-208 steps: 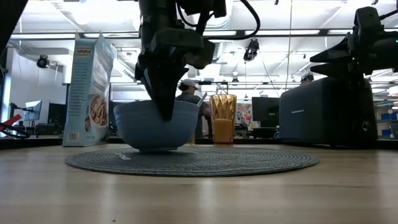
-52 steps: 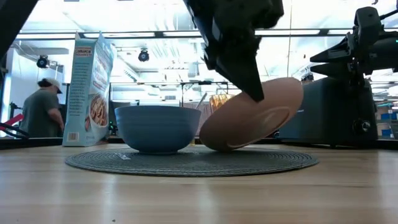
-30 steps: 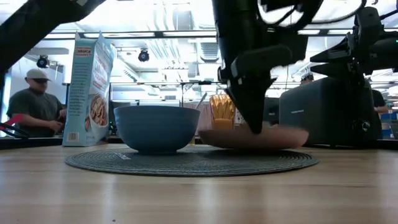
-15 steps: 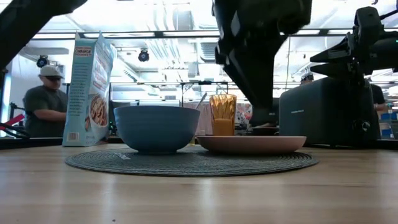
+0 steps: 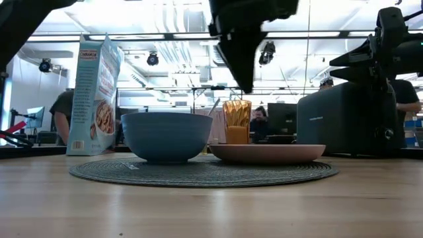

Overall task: Arrange a breakfast setting
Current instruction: Put the milk to the top middle of the gray table mat

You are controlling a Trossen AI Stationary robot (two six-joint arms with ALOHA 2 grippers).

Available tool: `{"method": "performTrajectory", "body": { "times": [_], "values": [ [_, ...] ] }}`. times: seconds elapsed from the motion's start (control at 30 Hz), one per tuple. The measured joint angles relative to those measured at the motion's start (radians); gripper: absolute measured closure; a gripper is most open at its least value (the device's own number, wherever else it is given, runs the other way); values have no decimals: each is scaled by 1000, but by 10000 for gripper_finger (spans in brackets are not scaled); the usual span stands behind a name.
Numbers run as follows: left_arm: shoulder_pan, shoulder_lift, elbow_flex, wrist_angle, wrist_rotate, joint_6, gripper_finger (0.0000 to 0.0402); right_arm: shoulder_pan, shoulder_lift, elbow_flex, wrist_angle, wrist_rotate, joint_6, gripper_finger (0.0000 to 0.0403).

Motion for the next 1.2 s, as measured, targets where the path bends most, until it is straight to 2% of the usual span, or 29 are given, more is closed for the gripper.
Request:
{"method": "performTrajectory", "body": {
  "times": [0.3, 0.43, 0.7, 0.77, 0.83, 0.9, 1.0, 1.13, 1.2],
  "values": [
    [40, -37, -1, -145, -127, 2, 241, 0, 0, 0, 0, 0, 0, 280],
    [67, -59, -1, -155, -200, 14, 241, 0, 0, 0, 0, 0, 0, 280],
    [118, -89, -29, -133, -197, 29, 241, 0, 0, 0, 0, 0, 0, 280],
    [135, -129, -64, -132, -259, 18, 241, 0, -1, 0, 0, 0, 0, 280],
    [153, -187, -116, -104, -316, -13, 241, 0, 0, 0, 1, -1, 0, 280],
    [172, -246, -205, -60, -327, -46, 241, 0, 0, 0, -1, -1, 0, 280],
    [196, -353, -403, 87, -322, -75, 242, 0, 0, 0, 0, 0, 0, 280],
    [233, -524, -701, 433, -322, -47, 242, 0, 0, 0, 0, 0, 0, 280],
    [253, -589, -839, 662, -323, -6, 242, 0, 0, 0, 0, -1, 0, 280]
  ]
}}
